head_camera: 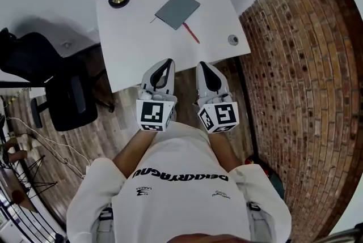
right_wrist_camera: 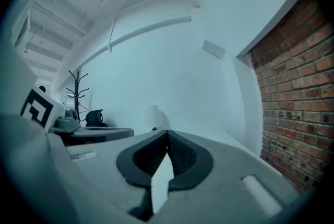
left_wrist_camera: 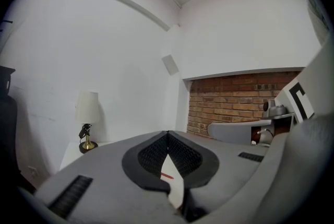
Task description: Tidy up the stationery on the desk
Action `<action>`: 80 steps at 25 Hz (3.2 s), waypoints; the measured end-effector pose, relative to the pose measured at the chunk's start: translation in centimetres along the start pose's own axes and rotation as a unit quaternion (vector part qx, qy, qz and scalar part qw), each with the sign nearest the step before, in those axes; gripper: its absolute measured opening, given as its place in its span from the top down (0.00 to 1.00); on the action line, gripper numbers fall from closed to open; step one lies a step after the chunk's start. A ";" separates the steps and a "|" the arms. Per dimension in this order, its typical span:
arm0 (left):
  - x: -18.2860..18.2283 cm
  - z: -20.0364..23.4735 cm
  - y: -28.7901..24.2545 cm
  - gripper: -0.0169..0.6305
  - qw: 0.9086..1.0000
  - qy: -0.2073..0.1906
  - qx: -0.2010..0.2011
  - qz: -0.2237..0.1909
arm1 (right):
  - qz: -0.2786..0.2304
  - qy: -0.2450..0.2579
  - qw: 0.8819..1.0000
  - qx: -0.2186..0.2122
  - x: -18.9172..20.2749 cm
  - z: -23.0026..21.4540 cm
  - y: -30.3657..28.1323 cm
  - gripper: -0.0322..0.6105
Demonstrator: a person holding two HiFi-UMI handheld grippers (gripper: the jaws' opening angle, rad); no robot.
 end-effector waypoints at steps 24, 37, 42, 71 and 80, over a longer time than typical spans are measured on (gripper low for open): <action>2.9 14.2 -17.9 0.98 0.995 -0.021 0.009 0.096 | 0.092 -0.061 0.991 0.071 3.8 -7.9 -19.0 0.95; 5.7 16.5 -25.7 0.97 0.987 -0.040 -0.002 0.158 | 0.130 -0.091 0.984 0.077 6.9 -14.4 -23.6 0.95; 7.7 17.2 -29.1 0.91 0.982 -0.044 0.004 0.186 | 0.154 -0.126 0.976 0.091 9.7 -16.9 -25.5 0.90; 20.8 22.8 -41.6 0.76 0.931 -0.011 0.058 0.359 | 0.286 -0.239 0.917 0.145 23.6 -23.2 -34.2 0.78; 23.0 23.1 -43.7 0.75 0.914 0.004 0.076 0.398 | 0.300 -0.258 0.905 0.155 25.3 -24.0 -35.2 0.77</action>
Point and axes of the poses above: the fingertips, and each gripper's own axes: y backward along the fingers, z to its left, x out of its underside, the point moved 3 cm from there along y, backward along the fingers, and after that the axes turned 3 degrees about -x, right-handed, at the moved point
